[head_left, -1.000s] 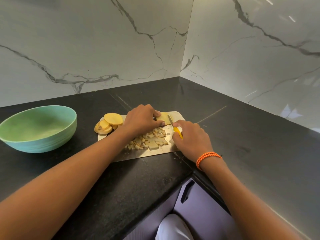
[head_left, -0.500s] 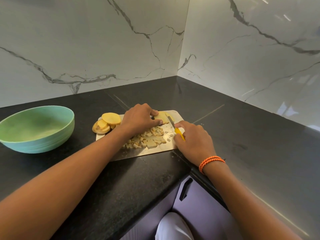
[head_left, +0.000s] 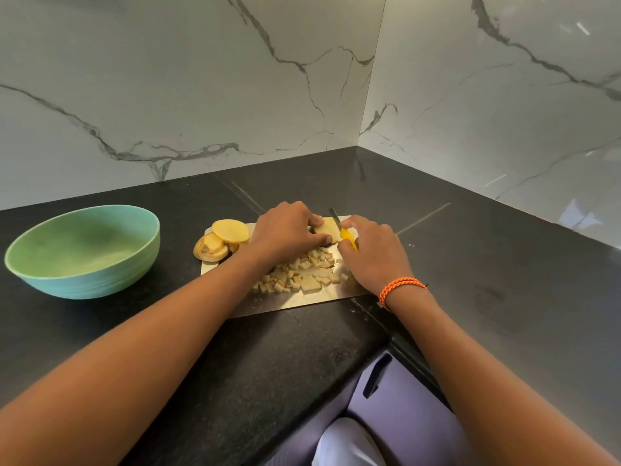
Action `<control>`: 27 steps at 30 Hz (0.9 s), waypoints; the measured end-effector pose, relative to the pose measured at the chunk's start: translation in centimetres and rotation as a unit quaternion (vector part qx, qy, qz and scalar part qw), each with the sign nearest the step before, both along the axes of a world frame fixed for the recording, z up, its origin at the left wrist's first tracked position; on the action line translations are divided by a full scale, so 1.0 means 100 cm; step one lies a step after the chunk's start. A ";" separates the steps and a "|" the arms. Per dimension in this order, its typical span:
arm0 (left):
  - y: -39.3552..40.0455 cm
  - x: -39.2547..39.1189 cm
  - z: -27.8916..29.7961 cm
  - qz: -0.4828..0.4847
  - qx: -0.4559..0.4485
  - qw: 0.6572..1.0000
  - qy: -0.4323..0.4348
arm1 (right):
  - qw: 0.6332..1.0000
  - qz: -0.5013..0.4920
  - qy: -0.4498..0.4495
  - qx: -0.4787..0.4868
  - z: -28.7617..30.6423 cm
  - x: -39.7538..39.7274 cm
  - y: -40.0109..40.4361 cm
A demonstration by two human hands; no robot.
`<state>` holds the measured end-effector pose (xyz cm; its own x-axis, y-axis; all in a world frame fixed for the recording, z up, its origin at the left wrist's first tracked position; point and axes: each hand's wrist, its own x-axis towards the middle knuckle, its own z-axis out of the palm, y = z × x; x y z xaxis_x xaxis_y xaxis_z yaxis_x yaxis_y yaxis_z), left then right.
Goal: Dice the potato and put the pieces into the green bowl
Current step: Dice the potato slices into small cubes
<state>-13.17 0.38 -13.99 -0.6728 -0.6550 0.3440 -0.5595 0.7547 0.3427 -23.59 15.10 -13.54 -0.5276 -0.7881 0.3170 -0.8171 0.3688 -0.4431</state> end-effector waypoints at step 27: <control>0.003 0.001 0.001 0.003 0.025 1.000 -0.005 | 0.998 -0.010 0.040 0.037 0.000 0.020 0.067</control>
<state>-13.08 0.71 -13.89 -0.6725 -0.6749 0.3038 -0.5677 0.7337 0.3734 -21.63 21.77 -13.57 -0.5181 -0.8007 0.3006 -0.8413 0.4137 -0.3481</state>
